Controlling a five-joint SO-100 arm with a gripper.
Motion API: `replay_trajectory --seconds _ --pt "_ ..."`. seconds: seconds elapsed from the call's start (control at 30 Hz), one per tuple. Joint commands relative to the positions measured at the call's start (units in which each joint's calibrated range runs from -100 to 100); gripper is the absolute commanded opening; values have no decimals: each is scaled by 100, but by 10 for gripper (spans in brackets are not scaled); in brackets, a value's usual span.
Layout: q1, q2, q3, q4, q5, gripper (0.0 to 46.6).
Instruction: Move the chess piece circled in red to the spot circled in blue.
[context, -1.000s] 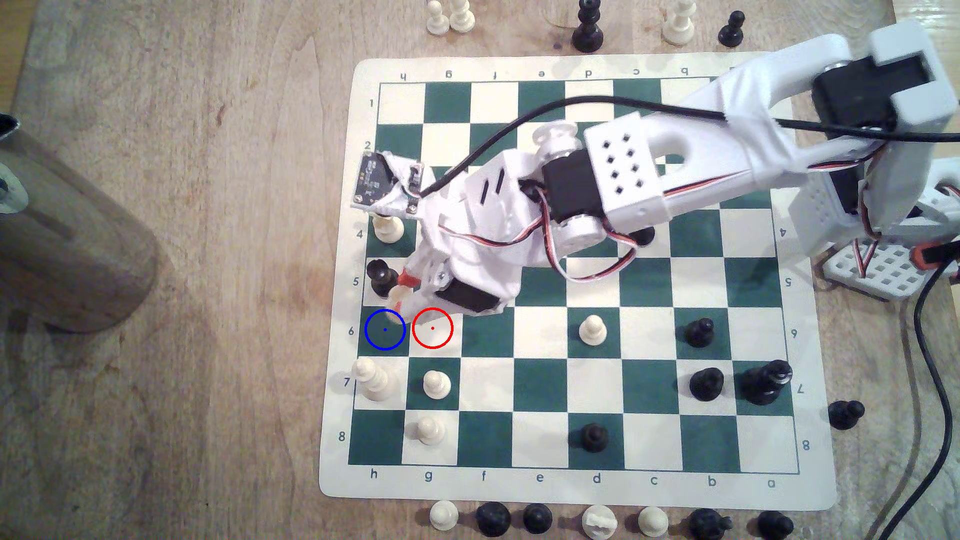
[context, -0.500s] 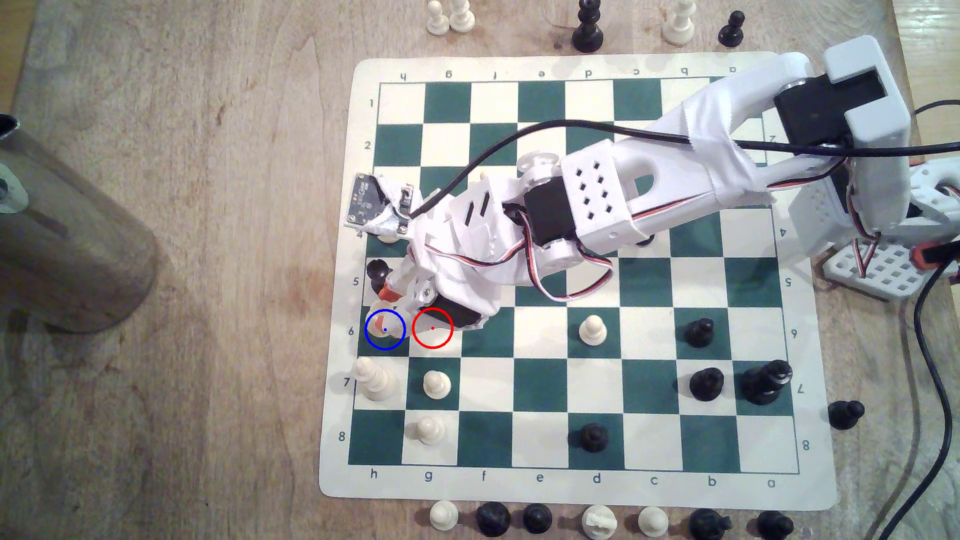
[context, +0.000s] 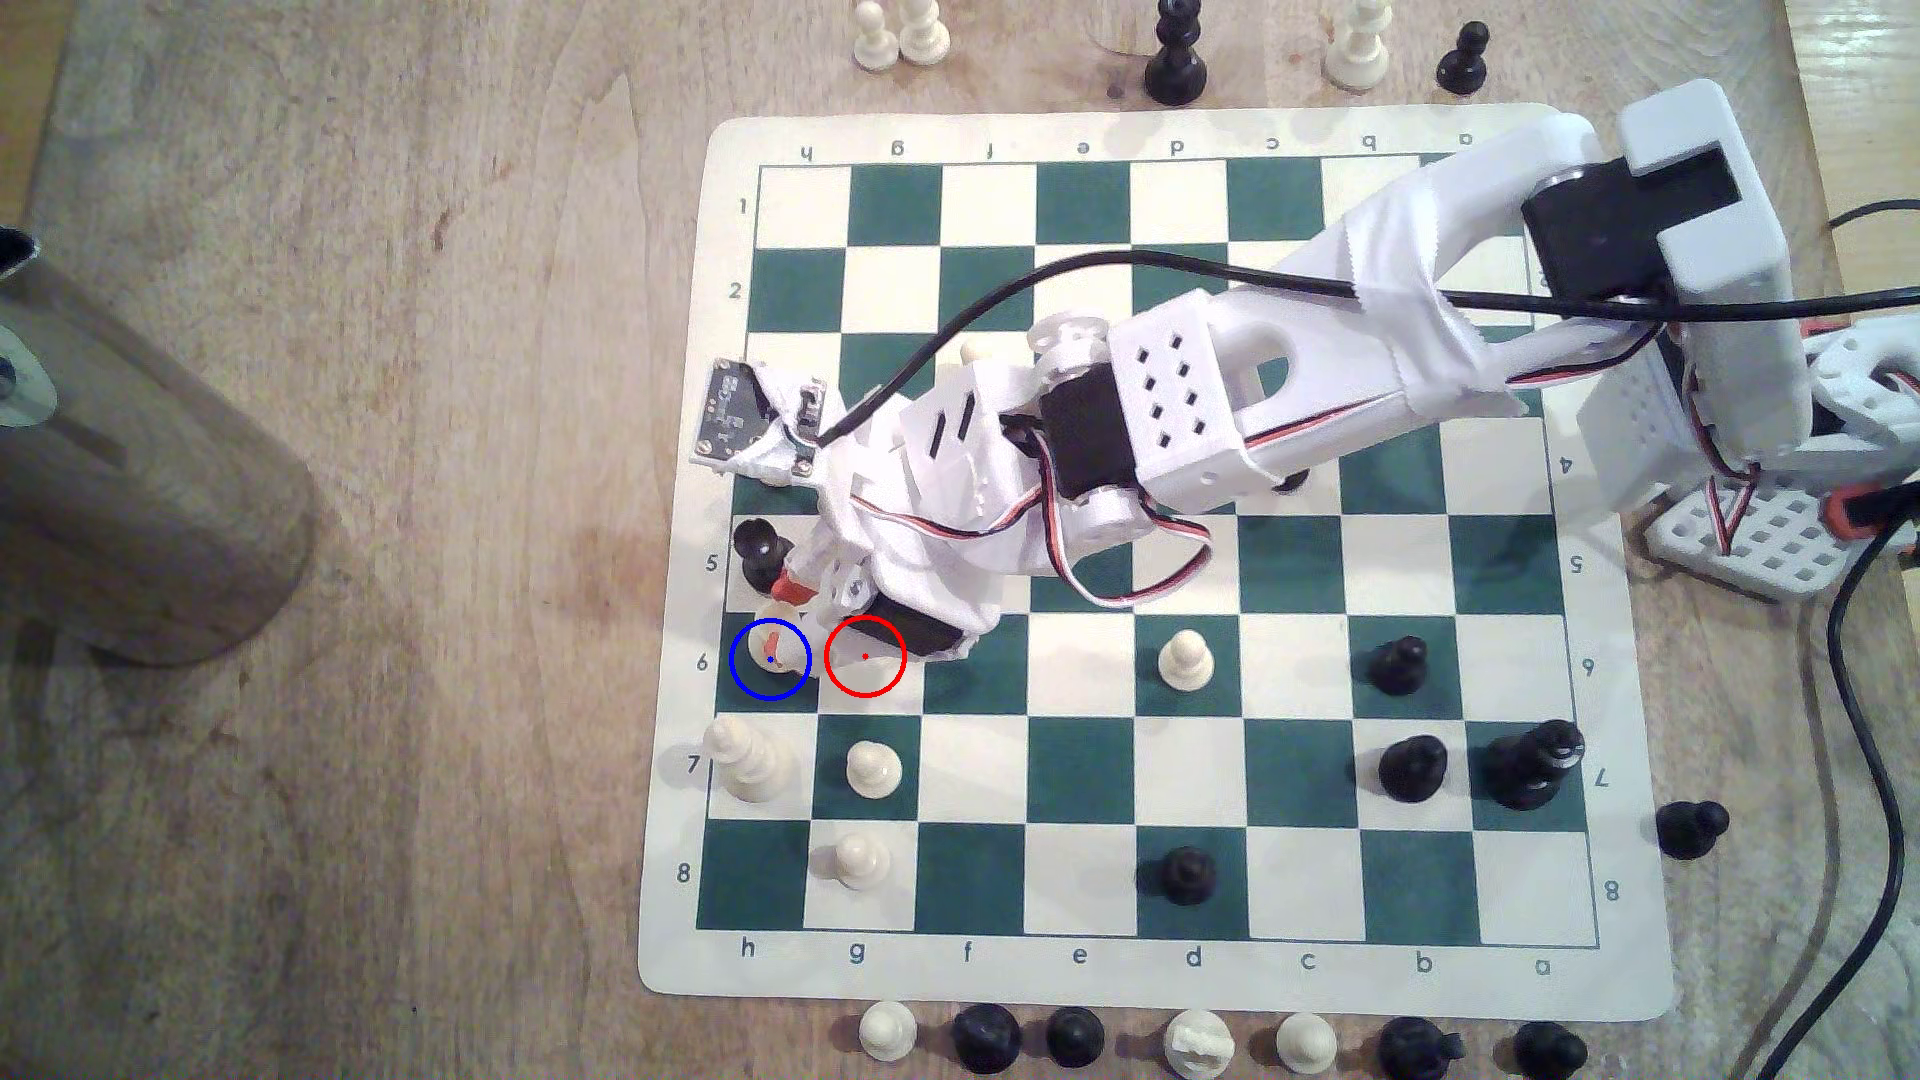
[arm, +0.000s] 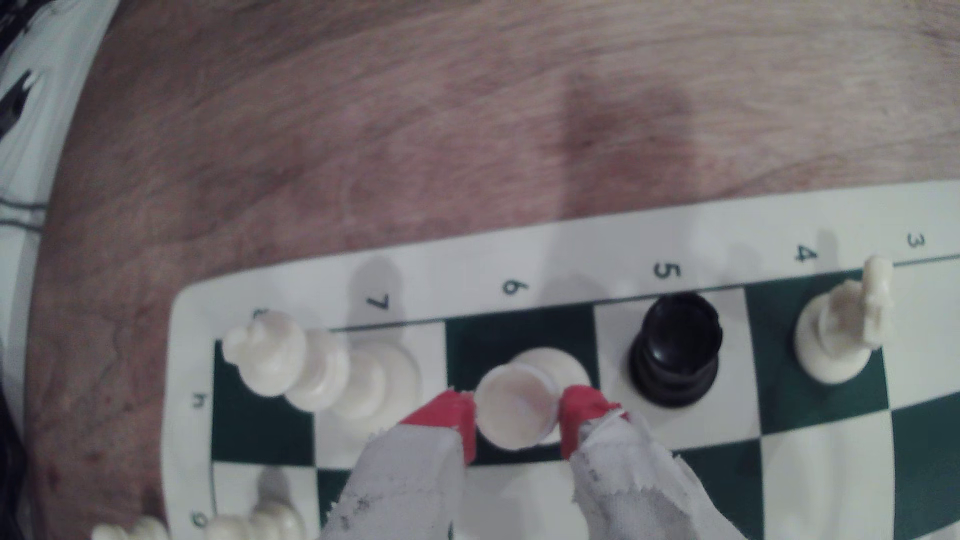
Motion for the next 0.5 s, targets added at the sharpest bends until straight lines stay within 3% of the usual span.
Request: replay_trajectory --seconds 0.0,0.47 --pt "33 -159 -591 -202 -49 2" --pt "-7 -14 -627 -301 -83 7"
